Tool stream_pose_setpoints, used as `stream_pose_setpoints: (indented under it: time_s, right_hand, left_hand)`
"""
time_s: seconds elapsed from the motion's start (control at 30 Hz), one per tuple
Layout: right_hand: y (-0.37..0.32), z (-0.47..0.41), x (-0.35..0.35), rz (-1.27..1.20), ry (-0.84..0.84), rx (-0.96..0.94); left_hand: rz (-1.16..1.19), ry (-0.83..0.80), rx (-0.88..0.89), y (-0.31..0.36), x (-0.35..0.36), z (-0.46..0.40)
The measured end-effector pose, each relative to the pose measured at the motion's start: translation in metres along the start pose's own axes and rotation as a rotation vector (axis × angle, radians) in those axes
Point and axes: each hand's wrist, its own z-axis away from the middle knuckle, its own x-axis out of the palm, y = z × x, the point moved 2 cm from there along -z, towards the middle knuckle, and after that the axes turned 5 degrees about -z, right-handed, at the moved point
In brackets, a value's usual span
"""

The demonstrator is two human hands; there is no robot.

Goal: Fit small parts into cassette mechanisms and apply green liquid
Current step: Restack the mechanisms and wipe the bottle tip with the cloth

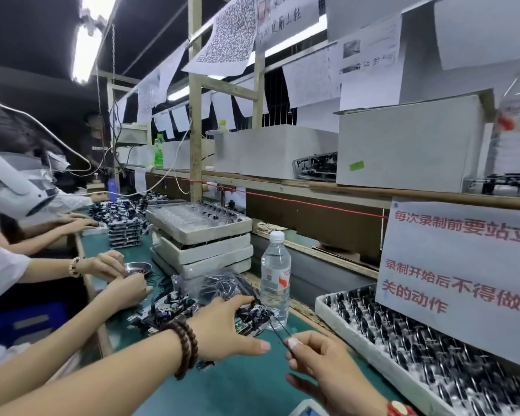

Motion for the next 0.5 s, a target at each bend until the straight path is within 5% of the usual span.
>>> stream_pose_setpoints:
  time_s: [0.2,0.5]
  right_hand:
    - [0.006,-0.006,0.001,0.075,-0.002,0.002]
    - [0.021,-0.011,-0.002,0.233,0.023,0.019]
  left_hand:
    - [-0.217,0.157,-0.072,-0.001,0.008,0.0]
    - [-0.208,0.252,-0.096,-0.01,0.031,-0.012]
